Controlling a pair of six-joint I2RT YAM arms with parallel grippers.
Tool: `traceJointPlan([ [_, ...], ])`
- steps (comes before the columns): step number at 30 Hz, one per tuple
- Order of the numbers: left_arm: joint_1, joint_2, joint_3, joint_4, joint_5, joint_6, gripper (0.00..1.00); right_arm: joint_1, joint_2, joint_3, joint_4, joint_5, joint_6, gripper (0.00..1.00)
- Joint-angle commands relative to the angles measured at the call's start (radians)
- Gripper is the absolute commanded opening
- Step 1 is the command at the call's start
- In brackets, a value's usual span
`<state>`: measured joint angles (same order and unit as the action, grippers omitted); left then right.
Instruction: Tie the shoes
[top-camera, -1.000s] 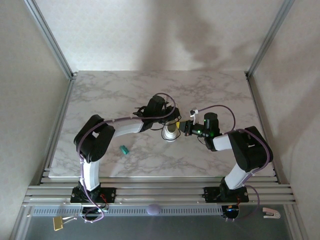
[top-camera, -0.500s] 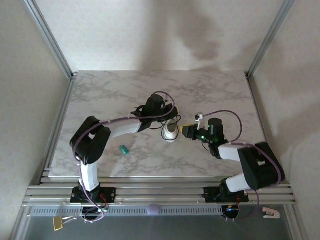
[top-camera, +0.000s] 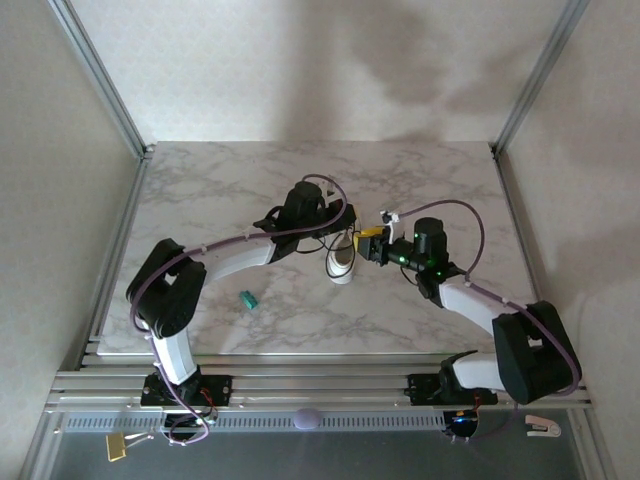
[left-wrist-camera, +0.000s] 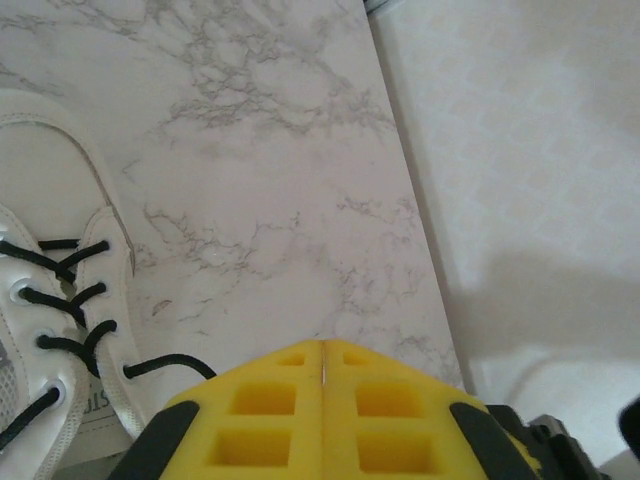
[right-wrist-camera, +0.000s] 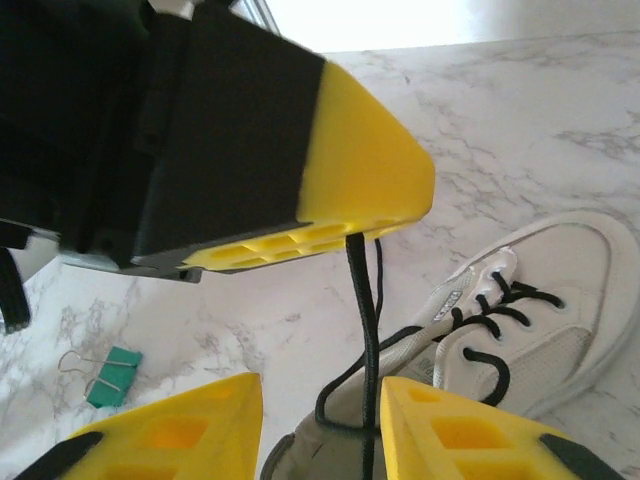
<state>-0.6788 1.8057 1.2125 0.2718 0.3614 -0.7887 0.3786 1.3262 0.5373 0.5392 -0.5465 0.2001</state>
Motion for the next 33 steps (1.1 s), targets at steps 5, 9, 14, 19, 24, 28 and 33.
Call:
traceJointPlan([
  [5, 0.005, -0.032, -0.008, 0.023, -0.005, 0.01, 0.0, 0.014, 0.102, 0.07, 0.08, -0.023, 0.001, 0.36],
  [9, 0.005, -0.032, -0.008, 0.029, 0.002, 0.006, 0.0, 0.015, 0.155, 0.1, 0.106, -0.024, 0.016, 0.34],
  [14, 0.006, -0.038, -0.01, 0.03, 0.002, 0.01, 0.0, 0.016, 0.208, 0.118, 0.157, -0.043, 0.055, 0.11],
  [19, 0.03, -0.082, -0.042, 0.006, -0.031, 0.076, 0.22, 0.017, 0.177, 0.109, 0.113, -0.004, 0.069, 0.0],
  [24, 0.082, -0.166, -0.075, -0.22, -0.288, 0.212, 0.35, 0.036, 0.117, 0.108, -0.02, 0.079, 0.061, 0.0],
  [28, 0.112, -0.133, -0.028, -0.425, -0.478, 0.241, 0.46, 0.067, 0.081, 0.123, -0.114, 0.156, 0.043, 0.0],
  [33, 0.111, -0.023, 0.047, -0.513, -0.475, 0.198, 0.53, 0.081, 0.056, 0.141, -0.16, 0.181, 0.056, 0.0],
])
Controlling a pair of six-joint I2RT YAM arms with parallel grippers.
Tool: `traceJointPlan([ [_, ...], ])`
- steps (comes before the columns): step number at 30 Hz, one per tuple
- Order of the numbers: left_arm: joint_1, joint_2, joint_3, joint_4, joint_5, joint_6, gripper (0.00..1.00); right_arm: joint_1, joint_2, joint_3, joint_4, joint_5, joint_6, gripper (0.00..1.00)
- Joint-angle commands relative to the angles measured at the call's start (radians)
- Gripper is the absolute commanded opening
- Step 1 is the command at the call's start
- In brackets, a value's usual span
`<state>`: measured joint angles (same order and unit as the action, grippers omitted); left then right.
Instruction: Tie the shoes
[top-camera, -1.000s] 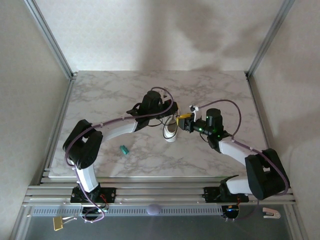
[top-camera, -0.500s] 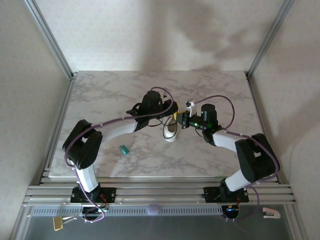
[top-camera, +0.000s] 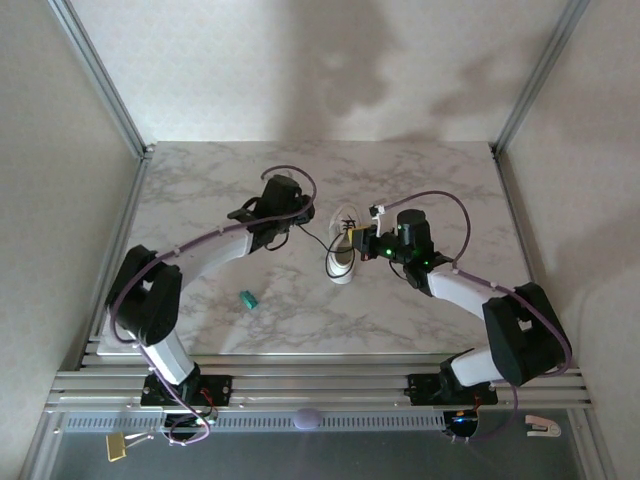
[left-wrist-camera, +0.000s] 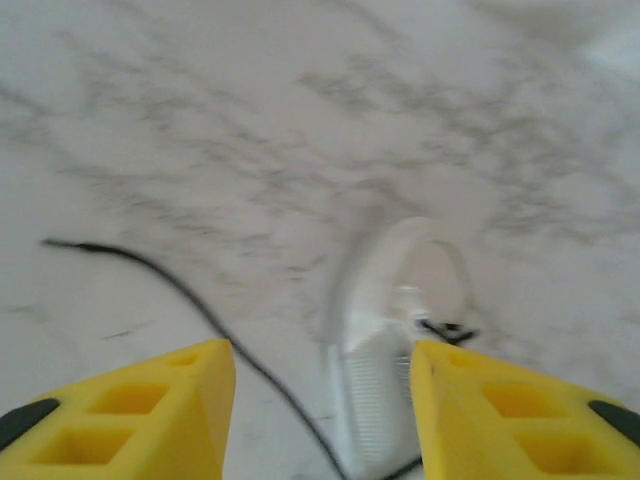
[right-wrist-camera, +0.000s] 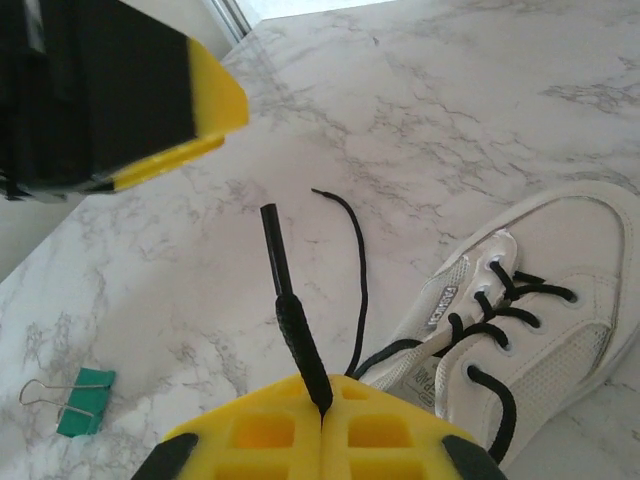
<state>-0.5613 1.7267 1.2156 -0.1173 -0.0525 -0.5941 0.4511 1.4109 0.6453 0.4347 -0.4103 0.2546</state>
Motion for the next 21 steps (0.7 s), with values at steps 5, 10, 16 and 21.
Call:
traceJointPlan([
  [5, -0.006, 0.149, 0.094, -0.131, -0.004, -0.073, 0.56, 0.011, -0.057, 0.033, -0.082, 0.051, -0.005, 0.0],
  [10, -0.014, 0.207, 0.09, -0.088, 0.067, -0.268, 0.58, 0.011, -0.073, 0.019, -0.072, 0.055, 0.002, 0.0],
  [16, -0.037, 0.244, 0.091, -0.059, 0.081, -0.431, 0.59, 0.013, -0.087, -0.001, -0.06, 0.06, 0.011, 0.0],
  [21, -0.037, 0.241, 0.055, -0.051, 0.086, -0.507, 0.6, 0.012, -0.102, -0.008, -0.067, 0.067, 0.008, 0.0],
])
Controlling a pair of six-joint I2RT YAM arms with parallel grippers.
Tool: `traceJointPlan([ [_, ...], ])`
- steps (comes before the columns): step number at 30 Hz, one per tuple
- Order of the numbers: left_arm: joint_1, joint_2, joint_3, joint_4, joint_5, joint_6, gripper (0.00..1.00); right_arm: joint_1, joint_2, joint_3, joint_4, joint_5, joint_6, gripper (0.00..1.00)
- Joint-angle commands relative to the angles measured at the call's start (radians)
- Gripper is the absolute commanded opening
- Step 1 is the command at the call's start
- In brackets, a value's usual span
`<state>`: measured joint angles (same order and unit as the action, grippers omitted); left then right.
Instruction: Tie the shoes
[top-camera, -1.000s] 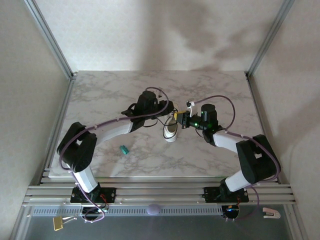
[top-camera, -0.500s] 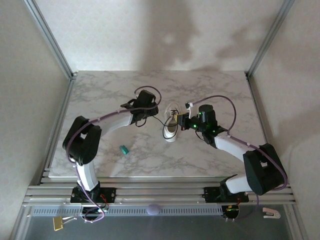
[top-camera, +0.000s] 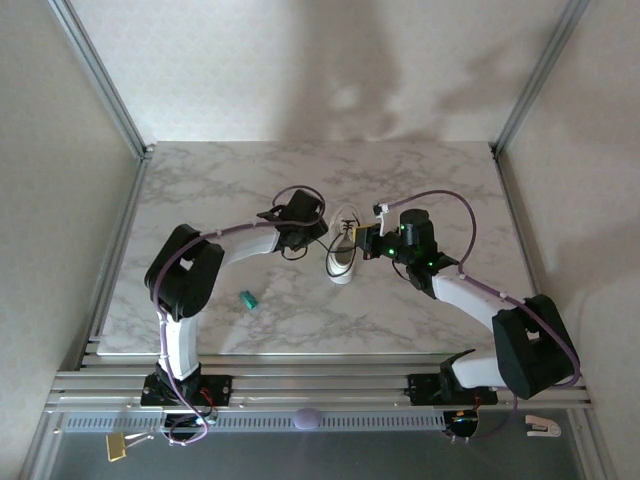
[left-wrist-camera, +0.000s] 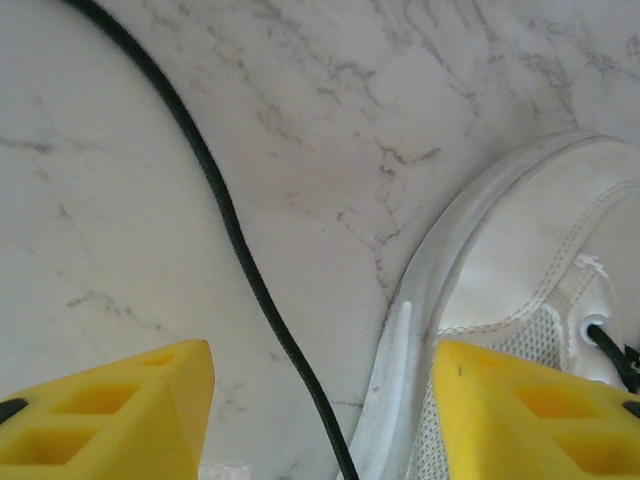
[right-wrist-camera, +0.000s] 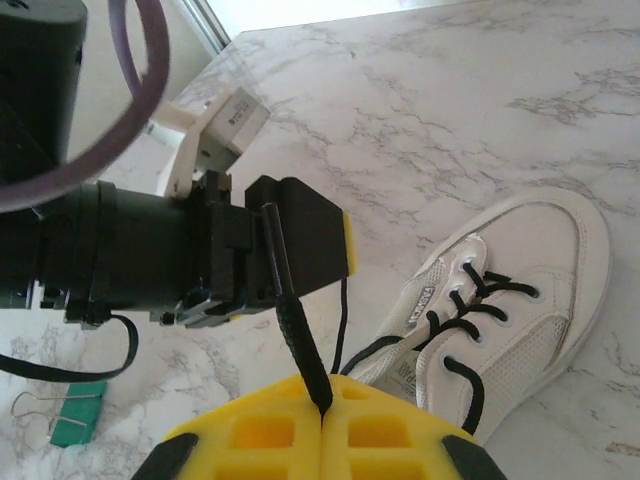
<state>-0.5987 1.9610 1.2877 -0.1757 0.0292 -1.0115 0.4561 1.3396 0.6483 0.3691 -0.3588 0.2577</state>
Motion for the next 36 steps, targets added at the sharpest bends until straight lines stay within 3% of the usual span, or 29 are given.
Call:
traceJointPlan([
  [1, 0.0, 0.007, -0.021, 0.011, 0.01, -0.096, 0.6, 0.007, -0.033, -0.013, 0.001, 0.016, 0.004, 0.0],
  [25, -0.021, 0.084, -0.042, 0.147, 0.141, -0.218, 0.57, 0.006, -0.041, -0.035, 0.012, 0.015, 0.008, 0.0],
  [36, -0.011, 0.145, 0.014, 0.157, 0.107, -0.227, 0.39, 0.007, -0.047, -0.041, 0.011, 0.008, 0.014, 0.0],
])
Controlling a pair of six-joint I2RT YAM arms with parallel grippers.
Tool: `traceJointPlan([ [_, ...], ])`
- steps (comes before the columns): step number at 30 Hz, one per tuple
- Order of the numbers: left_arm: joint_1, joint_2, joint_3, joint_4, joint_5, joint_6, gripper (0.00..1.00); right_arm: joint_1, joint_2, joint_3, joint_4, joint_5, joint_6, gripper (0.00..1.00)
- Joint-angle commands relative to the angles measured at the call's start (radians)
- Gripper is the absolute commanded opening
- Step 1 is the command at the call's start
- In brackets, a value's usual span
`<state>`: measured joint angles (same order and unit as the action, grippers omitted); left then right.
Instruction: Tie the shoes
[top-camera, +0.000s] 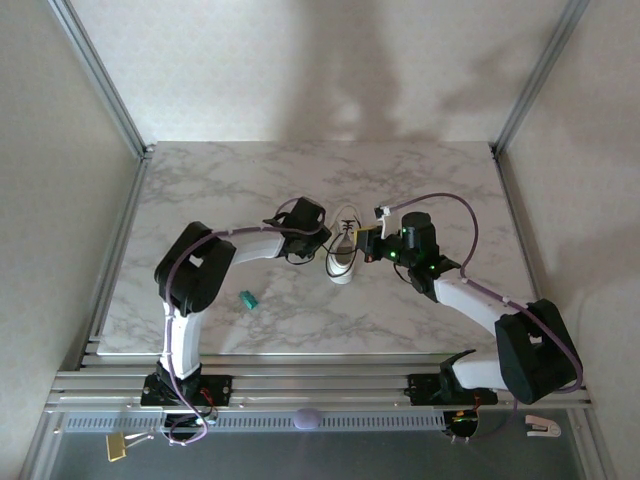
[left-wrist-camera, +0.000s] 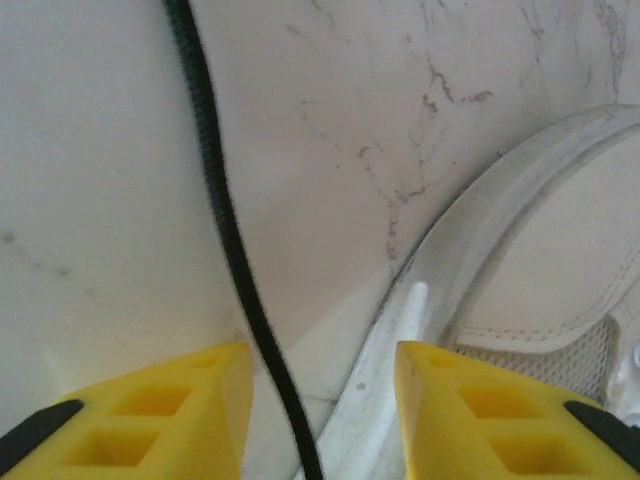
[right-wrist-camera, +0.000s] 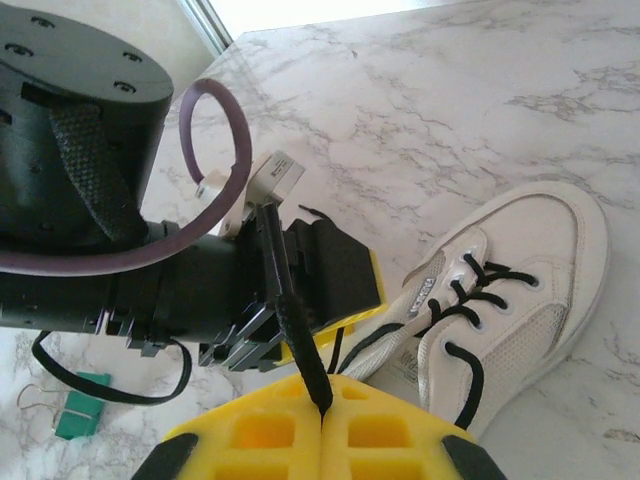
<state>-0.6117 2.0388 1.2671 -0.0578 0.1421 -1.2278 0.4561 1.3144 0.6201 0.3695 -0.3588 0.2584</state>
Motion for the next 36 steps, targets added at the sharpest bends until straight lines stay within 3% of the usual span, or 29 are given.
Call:
traceJointPlan([
  [1, 0.004, 0.077, 0.044, 0.038, -0.006, -0.005, 0.36, 0.006, -0.022, -0.013, 0.012, 0.006, 0.013, 0.0],
  [10, 0.01, 0.048, 0.109, 0.009, -0.088, 0.11, 0.0, 0.006, -0.032, 0.004, -0.018, 0.011, 0.021, 0.0],
  [15, 0.01, -0.05, 0.078, -0.005, -0.165, 0.183, 0.0, 0.006, -0.062, 0.033, -0.063, 0.01, 0.023, 0.0],
  [21, 0.01, -0.214, -0.031, -0.008, -0.26, 0.245, 0.0, 0.004, -0.132, 0.09, -0.207, 0.12, 0.026, 0.0],
  [24, 0.01, -0.276, -0.074, -0.011, -0.287, 0.267, 0.0, 0.001, -0.169, 0.122, -0.255, 0.114, 0.032, 0.0],
  [31, 0.01, -0.356, -0.127, 0.01, -0.29, 0.326, 0.0, 0.0, -0.24, 0.185, -0.309, 0.079, 0.059, 0.0],
  [36, 0.011, -0.366, -0.129, 0.02, -0.279, 0.353, 0.0, -0.001, -0.26, 0.228, -0.384, 0.149, 0.031, 0.0],
])
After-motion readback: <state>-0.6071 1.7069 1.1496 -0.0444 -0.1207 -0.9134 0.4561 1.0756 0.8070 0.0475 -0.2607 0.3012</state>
